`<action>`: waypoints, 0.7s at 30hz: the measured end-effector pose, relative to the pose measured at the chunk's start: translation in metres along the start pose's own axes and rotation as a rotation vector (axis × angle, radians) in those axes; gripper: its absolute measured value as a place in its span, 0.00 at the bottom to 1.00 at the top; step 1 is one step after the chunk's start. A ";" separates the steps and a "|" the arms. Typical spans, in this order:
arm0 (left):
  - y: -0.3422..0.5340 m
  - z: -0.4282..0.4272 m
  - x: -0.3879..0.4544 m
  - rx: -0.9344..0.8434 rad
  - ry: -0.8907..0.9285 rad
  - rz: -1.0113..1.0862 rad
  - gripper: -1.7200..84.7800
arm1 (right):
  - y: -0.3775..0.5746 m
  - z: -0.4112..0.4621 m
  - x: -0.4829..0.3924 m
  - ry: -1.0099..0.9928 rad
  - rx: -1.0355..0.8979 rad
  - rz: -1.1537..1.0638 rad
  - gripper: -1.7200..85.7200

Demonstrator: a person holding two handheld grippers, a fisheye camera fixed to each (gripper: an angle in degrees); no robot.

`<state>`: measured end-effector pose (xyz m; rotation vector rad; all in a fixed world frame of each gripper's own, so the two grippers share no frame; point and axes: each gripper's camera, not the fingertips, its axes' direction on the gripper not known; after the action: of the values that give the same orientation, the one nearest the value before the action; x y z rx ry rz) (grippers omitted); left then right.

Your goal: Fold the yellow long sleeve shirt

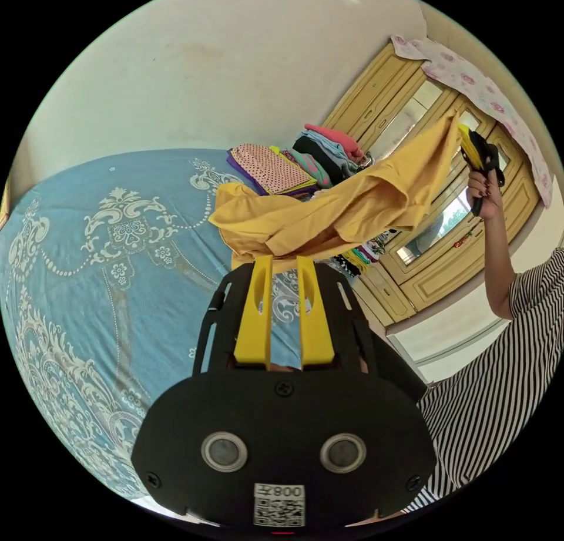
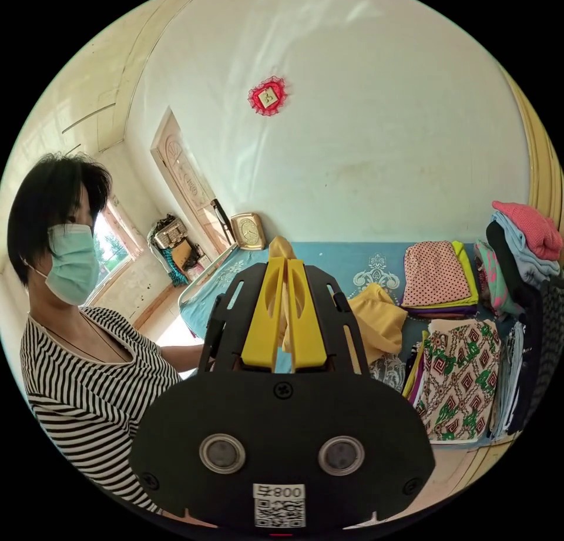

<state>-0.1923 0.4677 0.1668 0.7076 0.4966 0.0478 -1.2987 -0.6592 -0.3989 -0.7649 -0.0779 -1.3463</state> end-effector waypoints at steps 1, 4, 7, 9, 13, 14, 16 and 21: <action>0.004 0.000 -0.004 -0.007 -0.001 -0.009 0.10 | 0.001 -0.007 -0.002 -0.010 0.004 0.002 0.02; 0.024 0.009 -0.027 -0.026 0.037 -0.068 0.11 | 0.003 -0.039 -0.015 -0.039 0.014 0.004 0.02; 0.036 0.029 -0.064 -0.038 0.217 -0.198 0.11 | 0.003 -0.070 -0.030 -0.023 0.013 -0.014 0.02; 0.048 0.052 -0.101 -0.015 0.424 -0.361 0.13 | 0.003 -0.093 -0.039 -0.011 0.017 -0.026 0.02; 0.078 0.087 -0.155 0.064 0.691 -0.647 0.15 | 0.002 -0.125 -0.044 -0.008 0.026 -0.021 0.02; 0.087 0.094 -0.168 0.087 0.743 -0.713 0.16 | 0.001 -0.135 -0.044 -0.004 0.028 -0.017 0.02; 0.098 0.101 -0.184 0.131 0.819 -0.779 0.16 | 0.000 -0.149 -0.043 -0.005 0.031 -0.007 0.02; 0.108 0.104 -0.214 0.096 0.856 -0.825 0.13 | -0.004 -0.184 -0.036 -0.007 0.032 0.019 0.02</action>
<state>-0.3210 0.4421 0.3933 0.5044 1.5904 -0.4687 -1.3797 -0.7277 -0.5540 -0.7422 -0.0973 -1.3215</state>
